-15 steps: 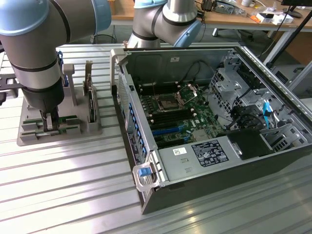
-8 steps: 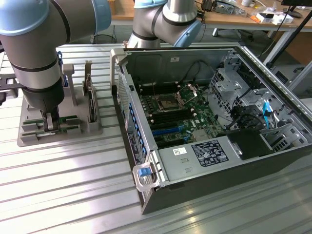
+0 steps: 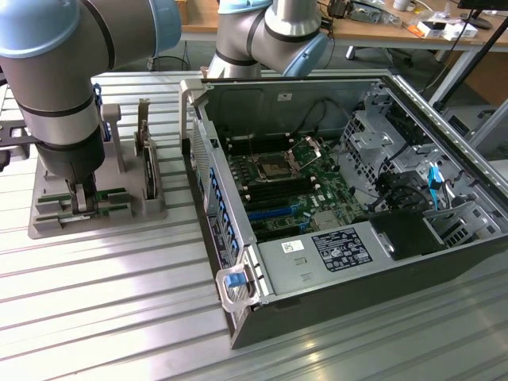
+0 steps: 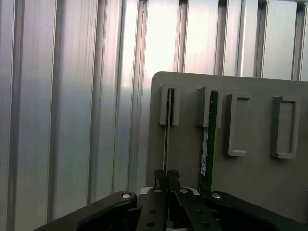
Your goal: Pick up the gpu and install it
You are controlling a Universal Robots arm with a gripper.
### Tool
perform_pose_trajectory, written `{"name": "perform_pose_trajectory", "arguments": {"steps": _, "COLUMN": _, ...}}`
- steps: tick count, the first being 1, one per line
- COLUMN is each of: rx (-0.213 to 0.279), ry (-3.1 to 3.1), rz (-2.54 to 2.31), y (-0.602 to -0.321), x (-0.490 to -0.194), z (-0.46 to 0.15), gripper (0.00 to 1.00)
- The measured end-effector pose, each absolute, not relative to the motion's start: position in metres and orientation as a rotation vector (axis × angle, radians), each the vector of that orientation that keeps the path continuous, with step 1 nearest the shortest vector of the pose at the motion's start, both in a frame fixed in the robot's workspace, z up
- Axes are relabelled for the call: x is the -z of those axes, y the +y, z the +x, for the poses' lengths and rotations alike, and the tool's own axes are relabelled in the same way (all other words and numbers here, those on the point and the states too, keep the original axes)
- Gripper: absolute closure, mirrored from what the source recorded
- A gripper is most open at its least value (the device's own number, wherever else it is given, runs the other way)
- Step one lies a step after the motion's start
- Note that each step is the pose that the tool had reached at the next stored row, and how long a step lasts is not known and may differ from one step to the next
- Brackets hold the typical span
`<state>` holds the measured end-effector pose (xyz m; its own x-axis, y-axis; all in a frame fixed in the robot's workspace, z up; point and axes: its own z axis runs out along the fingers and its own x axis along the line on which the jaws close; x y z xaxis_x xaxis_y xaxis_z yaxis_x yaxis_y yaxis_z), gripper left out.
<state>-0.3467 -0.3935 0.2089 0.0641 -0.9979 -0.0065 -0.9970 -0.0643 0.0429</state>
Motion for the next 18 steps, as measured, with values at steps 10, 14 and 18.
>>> {"name": "perform_pose_trajectory", "arguments": {"steps": 10, "rx": 0.053, "ry": -2.13, "rz": 2.272, "y": -0.393, "x": -0.216, "z": -0.347, "gripper": 0.87}}
{"name": "perform_pose_trajectory", "arguments": {"steps": 14, "rx": 0.053, "ry": -2.13, "rz": 2.272, "y": -0.393, "x": -0.22, "z": -0.347, "gripper": 0.87}}
{"name": "perform_pose_trajectory", "arguments": {"steps": 18, "rx": 0.053, "ry": -2.13, "rz": 2.272, "y": -0.393, "x": -0.223, "z": -0.347, "gripper": 0.87}}
